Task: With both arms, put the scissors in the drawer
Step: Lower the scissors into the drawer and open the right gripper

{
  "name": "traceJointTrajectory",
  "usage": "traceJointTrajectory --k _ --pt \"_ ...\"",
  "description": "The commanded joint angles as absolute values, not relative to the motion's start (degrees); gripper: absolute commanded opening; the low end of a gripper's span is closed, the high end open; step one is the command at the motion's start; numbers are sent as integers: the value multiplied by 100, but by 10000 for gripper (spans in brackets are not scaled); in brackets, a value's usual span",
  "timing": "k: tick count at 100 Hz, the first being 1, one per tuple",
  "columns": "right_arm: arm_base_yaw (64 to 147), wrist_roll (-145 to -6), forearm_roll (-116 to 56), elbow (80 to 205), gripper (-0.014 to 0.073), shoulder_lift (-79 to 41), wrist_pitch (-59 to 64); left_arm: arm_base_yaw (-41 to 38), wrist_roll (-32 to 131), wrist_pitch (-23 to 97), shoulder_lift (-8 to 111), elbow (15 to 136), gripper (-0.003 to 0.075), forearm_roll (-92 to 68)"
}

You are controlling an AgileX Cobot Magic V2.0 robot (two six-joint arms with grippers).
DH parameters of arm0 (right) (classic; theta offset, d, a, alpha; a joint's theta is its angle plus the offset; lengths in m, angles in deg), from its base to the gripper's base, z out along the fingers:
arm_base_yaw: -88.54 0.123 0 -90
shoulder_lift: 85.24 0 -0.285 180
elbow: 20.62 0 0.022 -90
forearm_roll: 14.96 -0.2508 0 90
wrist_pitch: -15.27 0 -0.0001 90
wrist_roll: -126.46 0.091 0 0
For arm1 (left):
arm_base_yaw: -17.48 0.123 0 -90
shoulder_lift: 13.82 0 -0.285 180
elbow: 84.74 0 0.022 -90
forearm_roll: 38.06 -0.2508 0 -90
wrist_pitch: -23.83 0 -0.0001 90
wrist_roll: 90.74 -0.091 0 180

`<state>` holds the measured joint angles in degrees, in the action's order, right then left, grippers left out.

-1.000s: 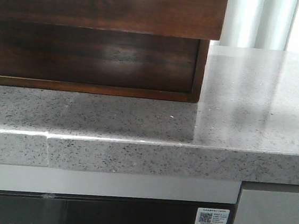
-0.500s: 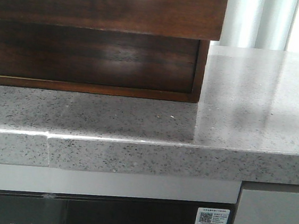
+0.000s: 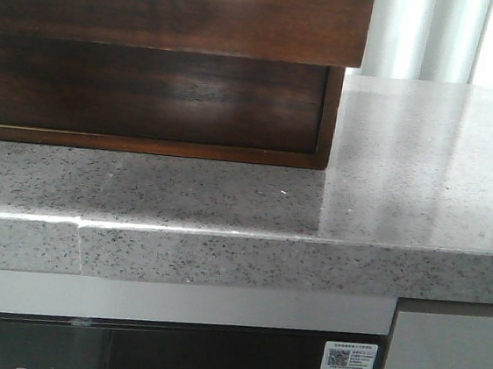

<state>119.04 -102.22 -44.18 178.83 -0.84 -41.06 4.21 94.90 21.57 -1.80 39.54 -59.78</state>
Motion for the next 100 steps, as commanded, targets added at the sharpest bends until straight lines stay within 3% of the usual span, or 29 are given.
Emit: traceJointTrajectory --k 1,26,52,100 --pt "11895 -10233 -4731 17764 -105 -566 -3499 402 9562 2260 -375 4155 4 -5566" --pt "11895 -10233 -4769 16174 -104 -1788 -1970 402 9562 3335 -829 4145 4 -5047" --pt "11895 -10233 -4769 13686 -104 -3398 -377 402 9562 3163 -829 3961 4 -4919" --pt "11895 -10233 -4939 10393 -104 -6028 646 402 9562 3124 -829 3457 4 -4470"
